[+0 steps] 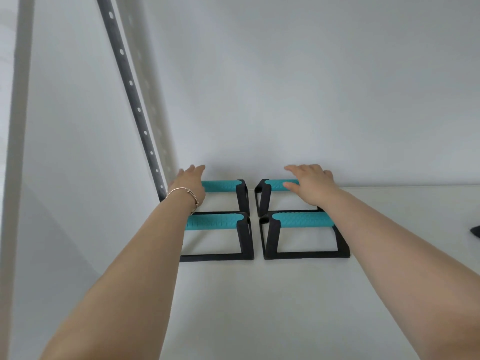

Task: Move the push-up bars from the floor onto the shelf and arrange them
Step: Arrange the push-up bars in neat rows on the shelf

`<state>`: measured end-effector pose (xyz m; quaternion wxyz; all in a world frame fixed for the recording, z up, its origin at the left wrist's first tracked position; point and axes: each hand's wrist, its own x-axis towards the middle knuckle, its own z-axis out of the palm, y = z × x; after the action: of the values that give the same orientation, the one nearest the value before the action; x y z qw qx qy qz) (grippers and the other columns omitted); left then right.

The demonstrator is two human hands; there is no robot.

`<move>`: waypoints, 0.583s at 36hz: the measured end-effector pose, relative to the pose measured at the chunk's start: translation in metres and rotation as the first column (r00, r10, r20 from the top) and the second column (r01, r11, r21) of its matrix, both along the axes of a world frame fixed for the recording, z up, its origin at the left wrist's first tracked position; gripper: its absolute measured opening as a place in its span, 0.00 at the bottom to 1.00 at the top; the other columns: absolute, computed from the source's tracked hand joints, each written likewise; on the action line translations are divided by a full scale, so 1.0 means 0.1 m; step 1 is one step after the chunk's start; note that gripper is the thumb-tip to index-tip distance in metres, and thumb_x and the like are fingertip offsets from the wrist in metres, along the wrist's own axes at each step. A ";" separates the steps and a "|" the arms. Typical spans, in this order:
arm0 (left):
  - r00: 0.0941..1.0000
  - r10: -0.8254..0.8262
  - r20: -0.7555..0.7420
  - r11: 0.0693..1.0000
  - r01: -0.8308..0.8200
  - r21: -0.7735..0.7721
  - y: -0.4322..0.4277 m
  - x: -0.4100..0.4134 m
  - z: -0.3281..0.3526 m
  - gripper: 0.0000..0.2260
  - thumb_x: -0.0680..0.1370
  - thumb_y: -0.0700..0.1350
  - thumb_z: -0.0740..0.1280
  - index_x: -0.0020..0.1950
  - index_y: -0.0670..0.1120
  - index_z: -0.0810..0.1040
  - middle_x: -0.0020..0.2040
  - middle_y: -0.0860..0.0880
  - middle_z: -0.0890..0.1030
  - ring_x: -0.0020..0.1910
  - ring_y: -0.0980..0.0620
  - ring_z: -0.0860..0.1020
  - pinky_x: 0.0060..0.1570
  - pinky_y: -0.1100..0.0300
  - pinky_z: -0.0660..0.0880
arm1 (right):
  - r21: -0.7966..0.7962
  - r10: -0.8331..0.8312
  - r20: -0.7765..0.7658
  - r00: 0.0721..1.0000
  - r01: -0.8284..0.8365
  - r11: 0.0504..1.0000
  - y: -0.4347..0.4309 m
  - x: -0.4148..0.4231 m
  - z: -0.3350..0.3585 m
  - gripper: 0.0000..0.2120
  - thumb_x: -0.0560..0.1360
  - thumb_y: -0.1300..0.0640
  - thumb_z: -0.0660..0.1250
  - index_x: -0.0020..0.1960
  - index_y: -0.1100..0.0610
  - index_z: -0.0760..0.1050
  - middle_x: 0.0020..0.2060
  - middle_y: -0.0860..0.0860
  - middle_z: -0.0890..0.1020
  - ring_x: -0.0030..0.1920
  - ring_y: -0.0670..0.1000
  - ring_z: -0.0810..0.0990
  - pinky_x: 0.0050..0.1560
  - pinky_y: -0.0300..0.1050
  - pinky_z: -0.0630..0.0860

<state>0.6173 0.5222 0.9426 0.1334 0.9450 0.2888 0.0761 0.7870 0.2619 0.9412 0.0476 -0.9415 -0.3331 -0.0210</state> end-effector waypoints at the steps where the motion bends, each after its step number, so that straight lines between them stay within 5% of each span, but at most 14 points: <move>1: 0.999 -0.019 0.030 1.000 0.020 -0.005 -0.08 -0.05 0.03 0.25 0.80 0.41 0.61 0.76 0.52 0.61 0.76 0.49 0.64 0.73 0.46 0.63 0.70 0.45 0.65 | 0.080 0.007 0.044 0.999 -0.010 0.997 -0.02 -0.07 0.04 0.24 0.80 0.38 0.54 0.72 0.47 0.64 0.67 0.50 0.73 0.68 0.56 0.67 0.64 0.57 0.65; 5: 0.989 -0.144 0.033 0.989 0.145 -0.041 -0.48 -0.36 0.01 0.19 0.80 0.59 0.59 0.68 0.55 0.73 0.67 0.53 0.75 0.64 0.49 0.74 0.64 0.49 0.71 | 0.150 0.087 -0.069 0.994 -0.076 0.986 -0.17 -0.51 0.07 0.17 0.79 0.38 0.55 0.53 0.50 0.74 0.48 0.47 0.80 0.54 0.53 0.77 0.54 0.51 0.71; 8: 0.983 -0.183 -0.014 0.981 0.182 -0.065 -0.65 -0.56 -0.07 0.22 0.76 0.67 0.60 0.65 0.59 0.75 0.62 0.56 0.78 0.62 0.51 0.74 0.65 0.51 0.67 | 0.057 0.112 -0.166 0.980 -0.104 0.993 -0.34 -0.80 -0.05 0.25 0.75 0.30 0.54 0.60 0.47 0.72 0.52 0.45 0.79 0.54 0.52 0.76 0.57 0.51 0.70; 12: 0.969 -0.243 -0.049 0.968 0.246 0.056 -0.76 -0.66 -0.18 0.21 0.76 0.66 0.60 0.66 0.61 0.71 0.58 0.57 0.76 0.59 0.52 0.73 0.64 0.50 0.64 | 0.038 0.143 -0.041 0.989 -0.142 0.989 -0.39 -0.91 -0.22 0.24 0.75 0.33 0.59 0.63 0.47 0.70 0.56 0.47 0.76 0.59 0.53 0.73 0.60 0.54 0.68; 21: 0.970 -0.226 0.095 0.972 0.218 0.082 -0.74 -0.65 -0.34 0.14 0.79 0.59 0.61 0.65 0.62 0.73 0.57 0.59 0.76 0.59 0.53 0.72 0.65 0.50 0.62 | 0.239 0.130 -0.035 0.991 -0.118 0.964 -0.35 -0.92 -0.31 0.16 0.74 0.37 0.65 0.54 0.47 0.72 0.46 0.45 0.73 0.51 0.50 0.72 0.63 0.53 0.66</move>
<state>0.5519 0.4487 0.9084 0.1222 0.9703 0.1711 0.1197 0.6945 0.2266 0.9104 0.1688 -0.9066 -0.3853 -0.0339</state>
